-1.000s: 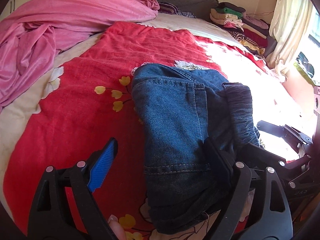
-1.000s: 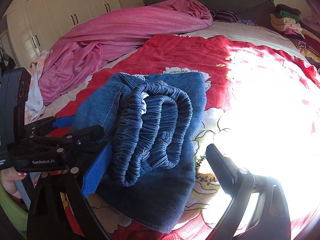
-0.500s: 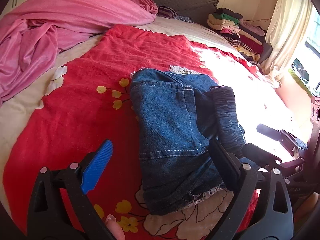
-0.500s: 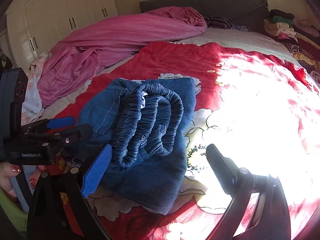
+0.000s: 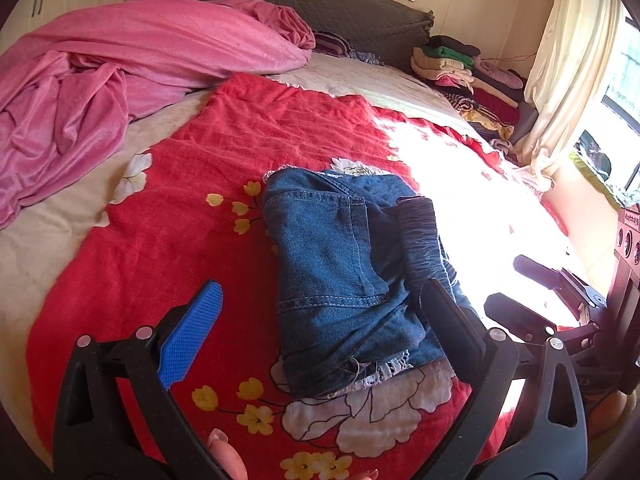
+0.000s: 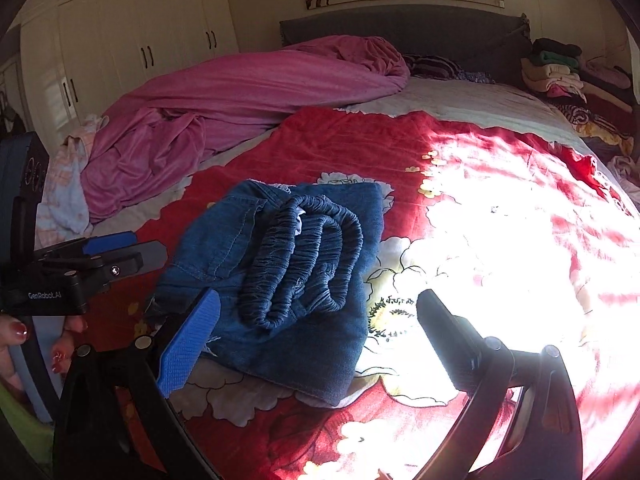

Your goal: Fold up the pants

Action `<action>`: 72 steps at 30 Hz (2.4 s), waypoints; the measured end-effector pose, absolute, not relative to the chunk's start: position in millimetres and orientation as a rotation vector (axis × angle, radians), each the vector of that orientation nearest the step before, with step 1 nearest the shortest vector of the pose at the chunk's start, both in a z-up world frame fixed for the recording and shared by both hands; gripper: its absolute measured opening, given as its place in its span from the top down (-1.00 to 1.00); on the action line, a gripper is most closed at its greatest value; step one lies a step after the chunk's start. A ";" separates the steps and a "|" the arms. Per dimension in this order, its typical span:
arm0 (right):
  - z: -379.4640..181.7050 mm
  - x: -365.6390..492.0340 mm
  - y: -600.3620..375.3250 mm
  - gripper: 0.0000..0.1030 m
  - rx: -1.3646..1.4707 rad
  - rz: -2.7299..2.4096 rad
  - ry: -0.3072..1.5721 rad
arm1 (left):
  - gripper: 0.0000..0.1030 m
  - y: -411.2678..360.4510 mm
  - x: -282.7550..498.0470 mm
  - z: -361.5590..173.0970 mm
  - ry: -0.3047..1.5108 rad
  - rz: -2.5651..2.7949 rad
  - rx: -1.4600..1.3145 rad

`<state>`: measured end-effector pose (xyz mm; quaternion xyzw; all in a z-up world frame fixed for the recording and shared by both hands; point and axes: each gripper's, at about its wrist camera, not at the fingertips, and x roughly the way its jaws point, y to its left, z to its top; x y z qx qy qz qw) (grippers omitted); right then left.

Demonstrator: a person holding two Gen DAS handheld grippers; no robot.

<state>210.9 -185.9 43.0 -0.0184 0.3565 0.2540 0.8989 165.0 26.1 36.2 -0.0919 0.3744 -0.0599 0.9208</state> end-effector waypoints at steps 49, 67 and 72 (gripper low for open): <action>93.9 77.3 -234.2 -0.91 -0.091 0.470 0.537 | -0.81 28.9 19.3 53.4 0.701 -0.046 -0.206; 60.1 55.4 -234.5 -0.91 -0.101 0.457 0.598 | -0.81 7.5 -1.0 31.4 0.701 -0.033 -0.174; 49.0 55.5 -233.2 -0.91 -0.094 0.441 0.611 | -0.81 9.5 -0.4 24.1 0.714 -0.028 -0.190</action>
